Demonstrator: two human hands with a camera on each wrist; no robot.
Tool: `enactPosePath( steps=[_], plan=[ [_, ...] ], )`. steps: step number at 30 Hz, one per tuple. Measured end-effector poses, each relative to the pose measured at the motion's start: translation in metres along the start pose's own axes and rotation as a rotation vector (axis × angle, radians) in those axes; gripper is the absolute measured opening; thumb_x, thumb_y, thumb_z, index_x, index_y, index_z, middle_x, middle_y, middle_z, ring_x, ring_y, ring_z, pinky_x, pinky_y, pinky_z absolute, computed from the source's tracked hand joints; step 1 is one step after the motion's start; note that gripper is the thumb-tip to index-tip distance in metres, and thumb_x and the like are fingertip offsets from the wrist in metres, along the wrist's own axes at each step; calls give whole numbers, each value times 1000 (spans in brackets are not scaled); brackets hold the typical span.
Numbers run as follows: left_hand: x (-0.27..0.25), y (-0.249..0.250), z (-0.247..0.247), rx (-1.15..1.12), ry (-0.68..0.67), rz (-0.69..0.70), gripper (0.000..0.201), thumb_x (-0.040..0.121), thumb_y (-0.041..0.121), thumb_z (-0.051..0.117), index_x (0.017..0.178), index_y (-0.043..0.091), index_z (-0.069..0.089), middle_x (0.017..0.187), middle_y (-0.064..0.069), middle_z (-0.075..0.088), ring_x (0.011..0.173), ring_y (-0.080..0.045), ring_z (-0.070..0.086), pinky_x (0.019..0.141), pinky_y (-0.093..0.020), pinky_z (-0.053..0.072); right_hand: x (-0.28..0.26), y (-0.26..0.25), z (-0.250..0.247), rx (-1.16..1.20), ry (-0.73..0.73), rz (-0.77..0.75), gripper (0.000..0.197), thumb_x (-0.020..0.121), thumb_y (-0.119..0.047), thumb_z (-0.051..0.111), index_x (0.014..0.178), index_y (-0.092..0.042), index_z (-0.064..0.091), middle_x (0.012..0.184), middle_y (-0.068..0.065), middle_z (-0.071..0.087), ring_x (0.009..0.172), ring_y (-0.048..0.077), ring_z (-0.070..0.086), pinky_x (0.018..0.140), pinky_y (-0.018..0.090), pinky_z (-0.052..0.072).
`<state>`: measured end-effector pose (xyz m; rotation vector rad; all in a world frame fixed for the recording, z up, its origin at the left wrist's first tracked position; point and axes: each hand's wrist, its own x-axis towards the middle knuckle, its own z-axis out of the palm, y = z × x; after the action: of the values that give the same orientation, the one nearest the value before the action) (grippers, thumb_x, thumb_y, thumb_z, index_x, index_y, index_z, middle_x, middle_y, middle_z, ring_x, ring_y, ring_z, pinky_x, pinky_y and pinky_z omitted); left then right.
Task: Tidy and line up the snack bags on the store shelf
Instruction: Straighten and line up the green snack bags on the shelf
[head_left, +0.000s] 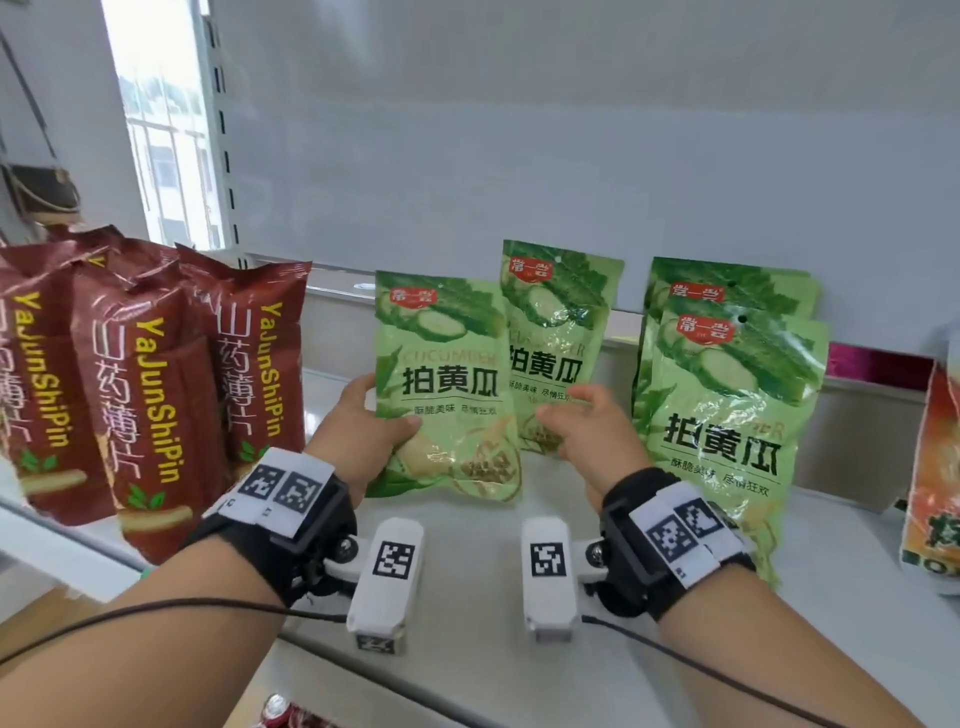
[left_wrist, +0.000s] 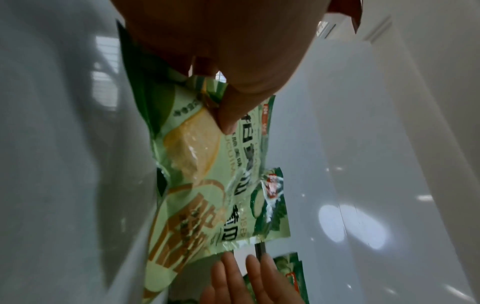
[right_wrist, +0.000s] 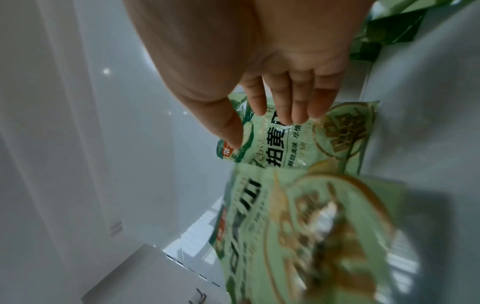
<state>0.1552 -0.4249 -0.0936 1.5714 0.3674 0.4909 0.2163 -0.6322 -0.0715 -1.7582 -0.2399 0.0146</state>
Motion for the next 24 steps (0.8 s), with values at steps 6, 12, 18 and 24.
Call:
enactPosePath(
  steps=[6, 12, 18, 24],
  plan=[
    [0, 1, -13, 339, 14, -12, 83, 85, 25, 67, 150, 29, 14, 131, -8, 55, 98, -20, 60, 74, -31, 49, 40, -9, -1, -158, 98, 97, 70, 87, -22, 61, 144, -11, 23, 121, 10, 48, 72, 13, 44, 58, 26, 37],
    [-10, 7, 1, 401, -31, 86, 46, 86, 28, 65, 130, 29, 52, 137, -2, 46, 91, -10, 57, 63, -19, 49, 70, -9, 3, -322, 105, 210, 51, 92, -14, 52, 139, -3, 34, 129, 14, 48, 89, 21, 52, 61, 22, 42],
    [-8, 13, 15, 283, -108, 81, 16, 88, 27, 63, 102, 33, 60, 113, 6, 62, 84, -9, 58, 71, -28, 50, 71, -9, 1, -304, 147, 128, 32, 92, -19, 53, 118, 0, 54, 90, 7, 60, 72, 22, 56, 63, 30, 45],
    [-5, 20, 32, 280, -144, 95, 29, 87, 27, 63, 116, 26, 59, 118, 2, 60, 105, -17, 57, 96, -36, 46, 50, -21, -7, -45, 234, -89, 12, 93, -19, 52, 101, -21, 60, 106, 3, 67, 88, 23, 63, 83, 37, 52]
  ],
)
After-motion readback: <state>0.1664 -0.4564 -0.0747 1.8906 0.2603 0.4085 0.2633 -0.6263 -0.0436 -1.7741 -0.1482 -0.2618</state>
